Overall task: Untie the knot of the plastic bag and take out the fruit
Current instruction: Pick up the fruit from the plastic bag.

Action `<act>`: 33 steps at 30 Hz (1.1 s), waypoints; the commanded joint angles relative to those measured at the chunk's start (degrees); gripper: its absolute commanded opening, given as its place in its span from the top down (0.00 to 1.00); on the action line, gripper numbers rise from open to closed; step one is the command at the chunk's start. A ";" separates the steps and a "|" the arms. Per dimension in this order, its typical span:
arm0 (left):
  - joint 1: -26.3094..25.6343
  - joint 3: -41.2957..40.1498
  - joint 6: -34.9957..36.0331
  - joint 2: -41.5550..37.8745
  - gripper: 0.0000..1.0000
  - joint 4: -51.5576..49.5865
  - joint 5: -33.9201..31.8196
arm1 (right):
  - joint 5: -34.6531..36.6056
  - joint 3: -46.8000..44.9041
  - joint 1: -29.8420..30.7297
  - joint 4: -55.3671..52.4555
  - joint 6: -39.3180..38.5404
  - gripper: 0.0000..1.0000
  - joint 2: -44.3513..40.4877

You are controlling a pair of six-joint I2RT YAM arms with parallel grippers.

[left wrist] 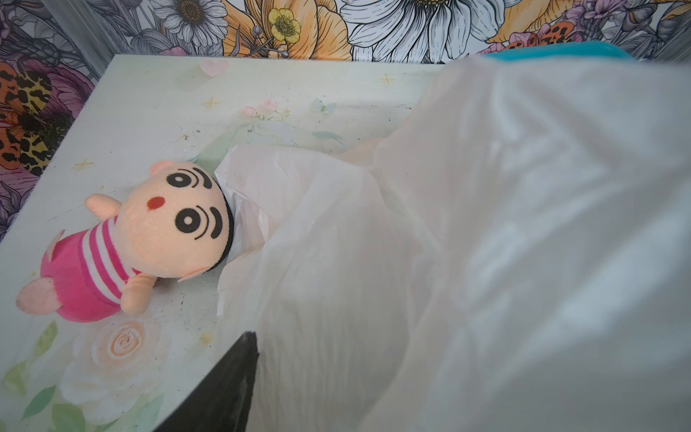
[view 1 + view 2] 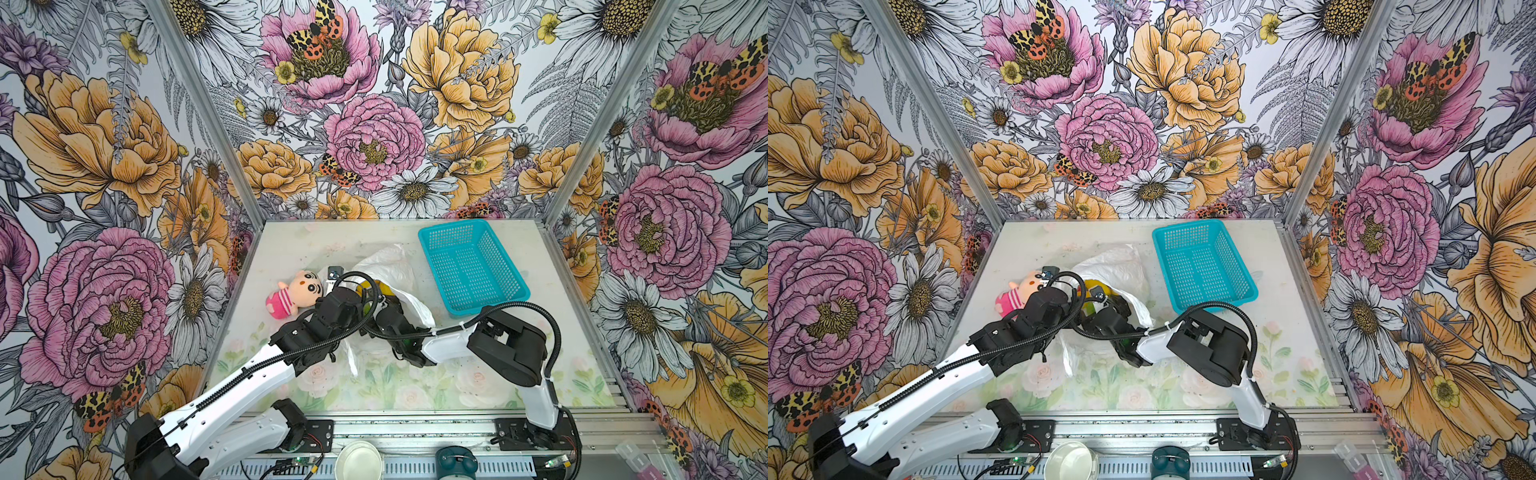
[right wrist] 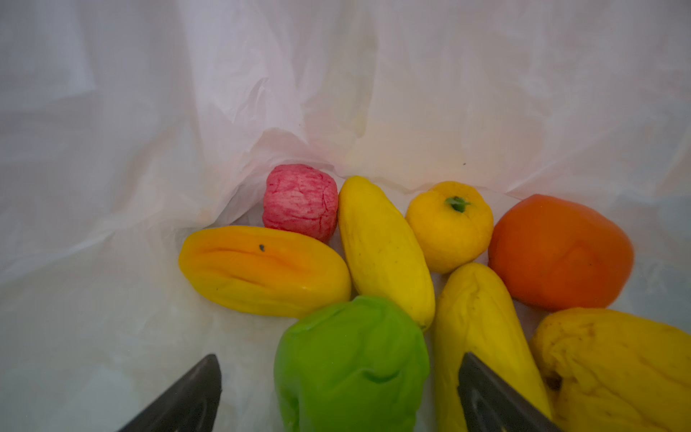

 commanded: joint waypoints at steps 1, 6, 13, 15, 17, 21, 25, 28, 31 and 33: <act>-0.94 -0.05 1.10 -0.83 0.32 1.01 -0.52 | 3.50 4.45 -0.46 -6.13 2.97 0.01 3.65; -0.95 0.05 0.05 -0.88 0.32 0.01 -1.23 | 5.27 5.00 -0.91 -7.99 5.06 0.07 4.56; 0.07 1.20 -7.15 -3.40 0.25 0.66 2.85 | 1.63 2.59 -0.95 -6.40 3.80 0.31 2.67; 0.09 0.89 -11.50 -3.80 0.24 1.11 3.37 | 1.30 1.86 -0.94 -7.04 3.21 0.38 1.00; 0.13 0.61 -15.85 -3.72 0.24 1.38 4.36 | 0.56 -0.42 -0.92 -6.15 2.31 0.45 -1.13; -0.19 0.68 -19.84 -4.06 0.25 1.35 6.91 | -0.81 -5.75 -0.87 -1.04 1.00 0.48 -3.69; -1.35 1.22 -21.71 -4.38 0.25 1.36 7.61 | -1.73 -5.76 -0.94 -0.36 -0.66 0.55 -3.51; -1.71 1.37 -22.76 -3.94 0.25 1.43 8.37 | -2.66 -5.75 -0.95 0.45 -1.07 0.57 -4.12; -1.71 1.97 -22.75 -3.12 0.25 1.30 9.46 | -2.98 -5.65 -0.89 0.84 -1.62 0.58 -4.50; -1.72 1.58 -22.94 -3.43 0.25 1.33 8.67 | -2.87 -5.82 -0.92 1.01 -2.22 0.59 -4.67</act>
